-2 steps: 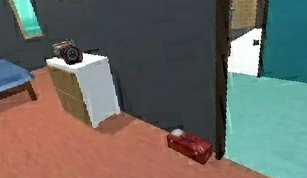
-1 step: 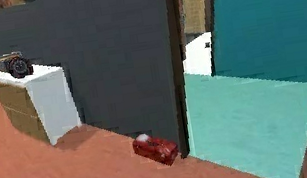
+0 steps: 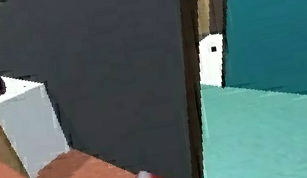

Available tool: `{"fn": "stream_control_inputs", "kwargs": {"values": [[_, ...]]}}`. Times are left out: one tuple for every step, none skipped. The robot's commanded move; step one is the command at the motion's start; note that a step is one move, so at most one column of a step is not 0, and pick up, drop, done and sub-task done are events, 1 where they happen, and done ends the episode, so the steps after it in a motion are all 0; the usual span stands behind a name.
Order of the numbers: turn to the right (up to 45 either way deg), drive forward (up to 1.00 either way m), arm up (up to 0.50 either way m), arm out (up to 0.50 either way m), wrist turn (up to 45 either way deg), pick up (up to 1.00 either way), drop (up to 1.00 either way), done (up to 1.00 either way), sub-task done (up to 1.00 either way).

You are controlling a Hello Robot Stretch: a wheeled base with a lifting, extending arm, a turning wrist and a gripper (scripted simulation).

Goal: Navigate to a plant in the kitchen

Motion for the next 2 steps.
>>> {"fn": "stream_control_inputs", "kwargs": {"values": [[39.0,0.00,0.00,0.00,0.0,0.00,0.00,0.00,0.00],[0.0,0.05,0.00,0.00,0.0,0.00,0.00,0.00,0.00]]}}
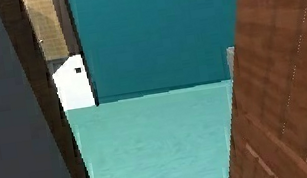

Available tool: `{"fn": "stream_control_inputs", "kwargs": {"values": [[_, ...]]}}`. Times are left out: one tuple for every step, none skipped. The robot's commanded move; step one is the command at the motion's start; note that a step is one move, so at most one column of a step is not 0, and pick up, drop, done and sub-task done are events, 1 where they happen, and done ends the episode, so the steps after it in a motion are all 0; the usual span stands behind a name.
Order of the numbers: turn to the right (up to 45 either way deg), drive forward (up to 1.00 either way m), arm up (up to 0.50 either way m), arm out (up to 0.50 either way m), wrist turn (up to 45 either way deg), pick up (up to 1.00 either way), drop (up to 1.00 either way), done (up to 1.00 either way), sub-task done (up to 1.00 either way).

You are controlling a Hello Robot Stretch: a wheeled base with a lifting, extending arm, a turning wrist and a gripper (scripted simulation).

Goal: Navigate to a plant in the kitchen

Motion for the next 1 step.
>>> {"fn": "stream_control_inputs", "kwargs": {"values": [[-9.0,0.00,0.00,0.00,0.0,0.00,0.00,0.00,0.00]]}}
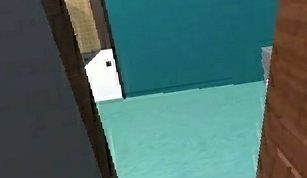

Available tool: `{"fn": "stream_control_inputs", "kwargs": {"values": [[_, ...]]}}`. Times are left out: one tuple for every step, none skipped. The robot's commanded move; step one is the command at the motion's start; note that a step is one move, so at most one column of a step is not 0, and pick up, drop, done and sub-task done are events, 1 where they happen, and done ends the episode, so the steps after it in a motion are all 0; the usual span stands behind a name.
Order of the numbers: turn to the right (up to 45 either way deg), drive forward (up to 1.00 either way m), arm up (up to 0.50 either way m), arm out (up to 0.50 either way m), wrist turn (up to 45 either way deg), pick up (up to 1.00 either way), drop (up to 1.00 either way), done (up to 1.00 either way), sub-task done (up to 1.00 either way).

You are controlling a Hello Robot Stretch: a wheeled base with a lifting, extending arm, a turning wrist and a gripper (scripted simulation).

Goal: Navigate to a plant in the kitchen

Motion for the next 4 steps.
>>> {"fn": "stream_control_inputs", "kwargs": {"values": [[0.0,0.55,0.00,0.00,0.0,0.00,0.00,0.00,0.00],[0.0,0.75,0.00,0.00,0.0,0.00,0.00,0.00,0.00],[-27.0,0.00,0.00,0.00,0.0,0.00,0.00,0.00,0.00],[0.0,1.00,0.00,0.00,0.0,0.00,0.00,0.00,0.00]]}}
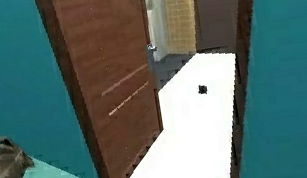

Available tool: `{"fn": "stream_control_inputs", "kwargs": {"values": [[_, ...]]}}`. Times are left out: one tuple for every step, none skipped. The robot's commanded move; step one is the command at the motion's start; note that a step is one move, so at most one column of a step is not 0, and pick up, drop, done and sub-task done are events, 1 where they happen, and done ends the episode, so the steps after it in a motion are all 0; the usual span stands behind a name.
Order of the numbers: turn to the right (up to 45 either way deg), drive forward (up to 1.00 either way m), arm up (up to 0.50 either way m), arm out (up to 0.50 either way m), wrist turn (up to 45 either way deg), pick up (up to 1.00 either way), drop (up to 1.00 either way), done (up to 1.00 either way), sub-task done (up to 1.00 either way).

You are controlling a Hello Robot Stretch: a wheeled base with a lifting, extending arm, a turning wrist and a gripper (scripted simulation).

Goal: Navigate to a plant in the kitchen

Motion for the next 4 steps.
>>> {"fn": "stream_control_inputs", "kwargs": {"values": [[-9.0,0.00,0.00,0.00,0.0,0.00,0.00,0.00,0.00],[0.0,0.30,0.00,0.00,0.0,0.00,0.00,0.00,0.00],[9.0,0.00,0.00,0.00,0.0,0.00,0.00,0.00,0.00],[0.0,0.85,0.00,0.00,0.0,0.00,0.00,0.00,0.00]]}}
